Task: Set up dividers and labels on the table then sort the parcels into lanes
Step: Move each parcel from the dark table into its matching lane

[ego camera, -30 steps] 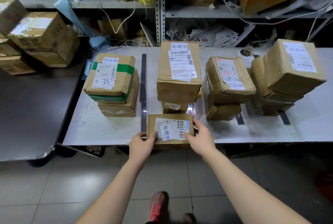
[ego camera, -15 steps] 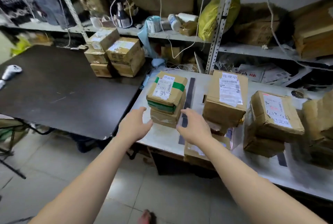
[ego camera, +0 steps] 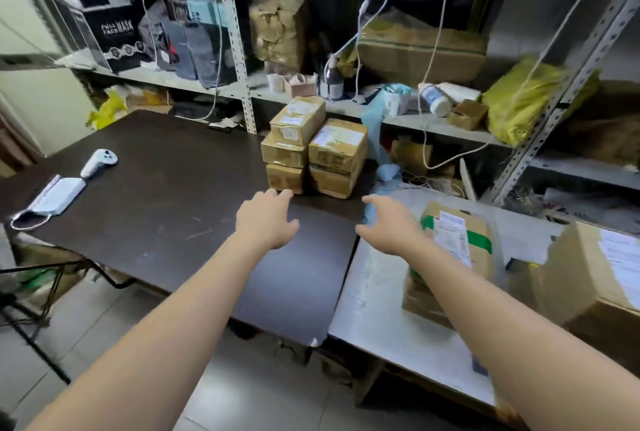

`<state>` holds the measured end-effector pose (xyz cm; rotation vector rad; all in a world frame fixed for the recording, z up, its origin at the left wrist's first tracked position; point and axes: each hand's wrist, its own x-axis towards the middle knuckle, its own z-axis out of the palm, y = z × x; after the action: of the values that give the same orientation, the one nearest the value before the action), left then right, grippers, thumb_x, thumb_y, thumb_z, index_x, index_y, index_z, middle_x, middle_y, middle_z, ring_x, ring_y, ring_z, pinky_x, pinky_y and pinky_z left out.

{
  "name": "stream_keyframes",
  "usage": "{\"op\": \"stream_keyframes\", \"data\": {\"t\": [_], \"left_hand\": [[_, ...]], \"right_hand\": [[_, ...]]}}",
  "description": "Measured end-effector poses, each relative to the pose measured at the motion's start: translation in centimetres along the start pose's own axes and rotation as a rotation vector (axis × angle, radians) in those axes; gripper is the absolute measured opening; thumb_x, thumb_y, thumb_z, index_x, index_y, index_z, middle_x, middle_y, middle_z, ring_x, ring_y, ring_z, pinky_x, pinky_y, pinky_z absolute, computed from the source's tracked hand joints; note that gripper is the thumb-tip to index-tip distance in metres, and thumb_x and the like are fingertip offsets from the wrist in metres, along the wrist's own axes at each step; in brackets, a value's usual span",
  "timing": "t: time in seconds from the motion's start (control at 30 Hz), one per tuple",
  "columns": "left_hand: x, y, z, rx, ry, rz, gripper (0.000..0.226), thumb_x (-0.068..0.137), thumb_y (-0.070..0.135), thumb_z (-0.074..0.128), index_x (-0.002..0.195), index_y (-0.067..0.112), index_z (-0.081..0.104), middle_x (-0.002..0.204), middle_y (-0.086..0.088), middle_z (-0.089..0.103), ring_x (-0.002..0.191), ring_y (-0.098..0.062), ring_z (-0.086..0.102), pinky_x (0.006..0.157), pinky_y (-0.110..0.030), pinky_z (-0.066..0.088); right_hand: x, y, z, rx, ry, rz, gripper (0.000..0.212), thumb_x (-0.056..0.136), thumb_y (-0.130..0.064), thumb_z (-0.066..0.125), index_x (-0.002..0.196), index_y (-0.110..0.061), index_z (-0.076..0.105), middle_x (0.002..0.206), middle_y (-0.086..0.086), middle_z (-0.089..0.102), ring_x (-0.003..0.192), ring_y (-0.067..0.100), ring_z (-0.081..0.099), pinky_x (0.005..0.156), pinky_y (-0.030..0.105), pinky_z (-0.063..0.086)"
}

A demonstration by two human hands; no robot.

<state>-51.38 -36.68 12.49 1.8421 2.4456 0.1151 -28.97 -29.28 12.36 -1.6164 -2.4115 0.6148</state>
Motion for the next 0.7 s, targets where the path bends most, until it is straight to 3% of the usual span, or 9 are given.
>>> {"op": "stream_keyframes", "data": {"t": [0.2,0.43,0.7], "left_hand": [[9.3,-6.7,-1.5,-0.054,-0.004,0.024,0.054,0.093,0.048,0.054,0.141,0.024,0.046,0.131,-0.004,0.055,0.123,-0.029,0.052,0.089,-0.042,0.048],[21.4,-11.5,-1.1,-0.201,-0.009,-0.012,0.049,0.094,0.051,0.053,0.134,0.021,0.051,0.123,-0.004,0.058,0.112,-0.028,0.060,0.084,-0.041,0.052],[33.6,-13.1,0.6,-0.461,-0.099,-0.057,0.068,0.098,0.054,0.049,0.153,0.014,0.038,0.149,-0.010,0.051,0.135,-0.031,0.049,0.105,-0.040,0.041]], "right_hand": [[8.5,-6.0,0.9,0.093,0.015,0.071,0.068,0.089,-0.039,0.069,0.151,-0.027,0.045,0.151,-0.001,0.052,0.135,0.024,0.050,0.101,0.038,0.049],[21.7,-8.3,2.9,0.320,0.062,0.149,0.067,0.089,-0.038,0.073,0.149,-0.023,0.048,0.151,0.001,0.052,0.137,0.024,0.050,0.112,0.037,0.042],[32.9,-11.4,5.4,0.567,0.107,0.254,0.072,0.092,-0.042,0.072,0.154,-0.021,0.042,0.155,0.001,0.049,0.138,0.023,0.050,0.108,0.038,0.043]]}}
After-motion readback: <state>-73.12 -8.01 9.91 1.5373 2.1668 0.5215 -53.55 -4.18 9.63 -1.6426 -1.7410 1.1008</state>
